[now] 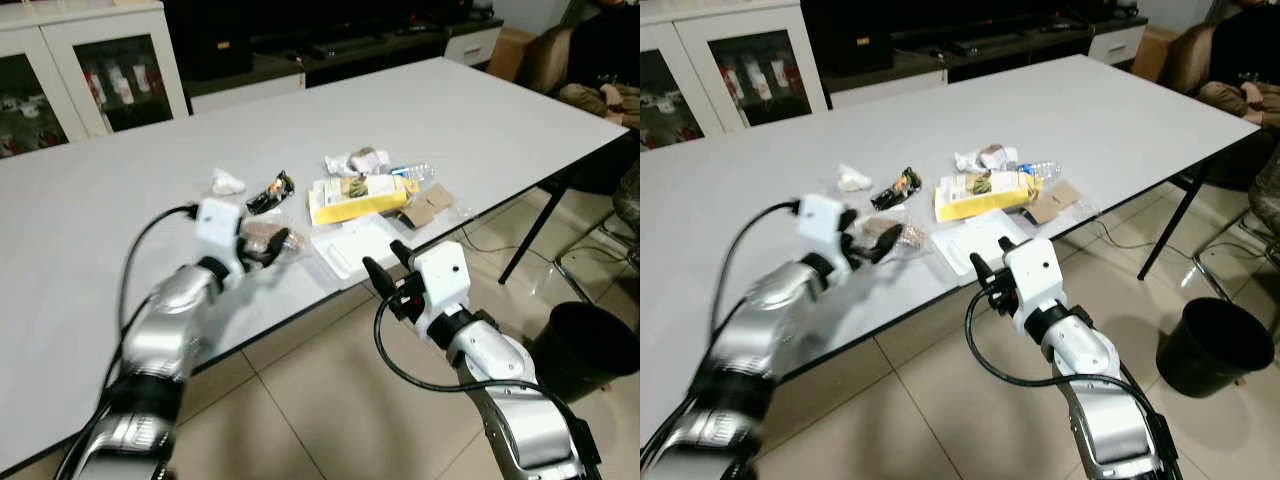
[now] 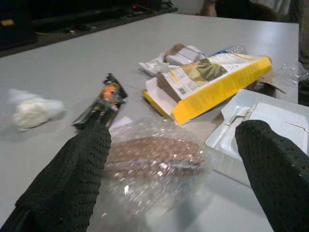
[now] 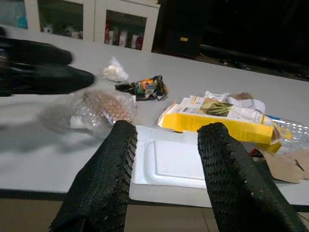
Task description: Picking trash to rubbish bin
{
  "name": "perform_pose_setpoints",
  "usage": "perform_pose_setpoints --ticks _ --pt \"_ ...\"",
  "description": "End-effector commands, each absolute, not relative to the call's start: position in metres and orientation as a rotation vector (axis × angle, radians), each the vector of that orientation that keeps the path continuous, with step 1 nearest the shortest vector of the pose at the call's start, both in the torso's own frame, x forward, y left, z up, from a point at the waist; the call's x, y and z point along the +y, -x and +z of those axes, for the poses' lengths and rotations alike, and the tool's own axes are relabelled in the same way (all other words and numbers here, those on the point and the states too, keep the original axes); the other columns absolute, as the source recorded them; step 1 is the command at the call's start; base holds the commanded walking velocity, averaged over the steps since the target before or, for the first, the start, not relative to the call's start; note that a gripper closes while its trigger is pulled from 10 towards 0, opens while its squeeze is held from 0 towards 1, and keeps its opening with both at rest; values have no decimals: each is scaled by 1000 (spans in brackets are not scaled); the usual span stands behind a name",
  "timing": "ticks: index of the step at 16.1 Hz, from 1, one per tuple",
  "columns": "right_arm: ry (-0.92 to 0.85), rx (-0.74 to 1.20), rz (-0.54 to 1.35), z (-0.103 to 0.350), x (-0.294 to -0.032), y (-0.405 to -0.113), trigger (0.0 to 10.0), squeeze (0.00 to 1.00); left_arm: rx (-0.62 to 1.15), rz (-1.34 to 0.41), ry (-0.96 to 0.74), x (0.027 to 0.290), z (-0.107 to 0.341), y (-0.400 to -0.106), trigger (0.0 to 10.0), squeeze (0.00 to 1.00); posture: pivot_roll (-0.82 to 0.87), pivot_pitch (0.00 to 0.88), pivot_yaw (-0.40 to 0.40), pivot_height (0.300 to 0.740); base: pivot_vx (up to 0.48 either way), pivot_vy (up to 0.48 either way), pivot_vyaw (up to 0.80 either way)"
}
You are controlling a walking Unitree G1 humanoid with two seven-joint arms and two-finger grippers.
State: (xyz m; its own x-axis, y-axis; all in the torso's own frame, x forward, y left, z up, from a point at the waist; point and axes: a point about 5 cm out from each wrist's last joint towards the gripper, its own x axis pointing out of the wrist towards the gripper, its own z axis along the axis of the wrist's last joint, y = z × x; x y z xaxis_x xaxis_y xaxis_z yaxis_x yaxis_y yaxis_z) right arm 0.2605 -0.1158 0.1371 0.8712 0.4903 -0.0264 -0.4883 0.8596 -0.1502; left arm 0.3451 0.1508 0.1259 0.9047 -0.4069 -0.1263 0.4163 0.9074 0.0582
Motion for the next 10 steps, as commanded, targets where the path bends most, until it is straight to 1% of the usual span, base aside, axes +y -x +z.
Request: perform_pose_setpoints --ticks 1,2,3,6,8,10 --pt "162 -16 516 140 -117 -261 10000 0 109 -447 -137 145 126 -349 10000 1000 -85 0 6 740 0 0 0" --pt "156 -16 512 141 -118 -260 10000 0 112 -448 -186 141 125 -355 10000 475 -89 0 5 740 0 0 0" --pt "155 -14 507 140 -118 -260 10000 0 115 -446 -211 139 124 -359 10000 0 -98 0 14 740 0 0 0" --pt "151 -12 492 140 -120 -256 10000 0 171 -417 -307 141 110 -365 10000 0 -112 0 24 740 0 0 0" --pt "162 -6 504 139 -118 -254 10000 0 205 -372 -375 147 101 -366 10000 0 -119 0 26 740 0 0 0" --pt "157 -3 506 138 -118 -253 10000 0 233 -345 -392 149 94 -366 10000 0 -118 0 28 740 0 0 0"
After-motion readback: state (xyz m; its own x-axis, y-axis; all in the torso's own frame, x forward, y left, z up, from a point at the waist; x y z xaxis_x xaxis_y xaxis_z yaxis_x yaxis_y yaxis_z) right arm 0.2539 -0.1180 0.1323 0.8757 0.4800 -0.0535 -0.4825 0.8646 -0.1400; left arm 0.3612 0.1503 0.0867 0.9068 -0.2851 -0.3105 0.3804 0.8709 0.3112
